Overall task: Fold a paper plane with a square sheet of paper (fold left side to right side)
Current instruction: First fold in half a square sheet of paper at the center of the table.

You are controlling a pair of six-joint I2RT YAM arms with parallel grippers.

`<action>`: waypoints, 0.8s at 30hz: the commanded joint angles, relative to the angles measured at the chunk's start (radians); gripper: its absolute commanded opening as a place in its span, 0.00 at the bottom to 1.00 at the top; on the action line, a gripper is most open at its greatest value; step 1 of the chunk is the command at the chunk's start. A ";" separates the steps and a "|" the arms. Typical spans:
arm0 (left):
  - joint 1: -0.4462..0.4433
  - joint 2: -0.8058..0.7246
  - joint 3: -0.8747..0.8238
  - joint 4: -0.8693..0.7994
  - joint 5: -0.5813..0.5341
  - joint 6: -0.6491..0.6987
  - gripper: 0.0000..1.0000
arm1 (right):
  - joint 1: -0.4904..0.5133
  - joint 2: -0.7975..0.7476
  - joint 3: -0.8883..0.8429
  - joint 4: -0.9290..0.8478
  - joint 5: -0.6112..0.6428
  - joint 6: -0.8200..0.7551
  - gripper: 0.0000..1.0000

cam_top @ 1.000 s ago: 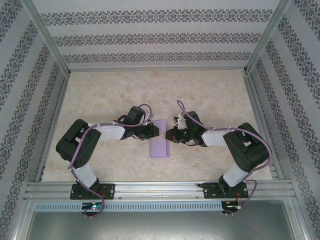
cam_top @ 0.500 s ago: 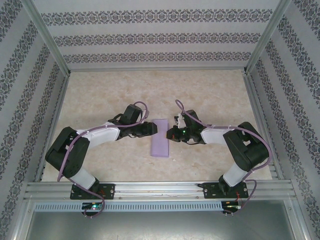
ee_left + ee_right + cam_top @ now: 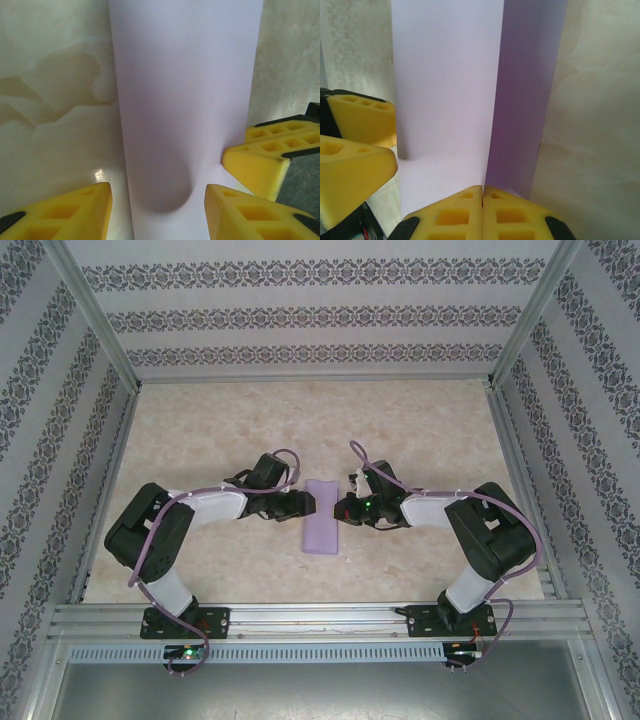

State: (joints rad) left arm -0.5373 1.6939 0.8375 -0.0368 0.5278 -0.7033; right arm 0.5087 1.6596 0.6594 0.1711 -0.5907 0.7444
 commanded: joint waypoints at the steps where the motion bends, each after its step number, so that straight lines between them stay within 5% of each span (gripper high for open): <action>1: -0.012 0.021 0.022 0.031 0.032 -0.001 0.51 | 0.016 0.014 0.019 -0.012 0.019 -0.025 0.04; 7: -0.018 0.062 0.036 0.002 0.022 0.014 0.46 | 0.017 0.017 0.019 -0.013 0.019 -0.025 0.05; 24: -0.044 0.141 0.052 -0.045 -0.021 0.024 0.39 | -0.037 -0.197 -0.038 -0.175 0.178 -0.079 0.35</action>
State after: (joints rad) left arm -0.5377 1.7638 0.8806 -0.0765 0.5335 -0.6983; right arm 0.4889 1.5124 0.6418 0.0658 -0.4839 0.6994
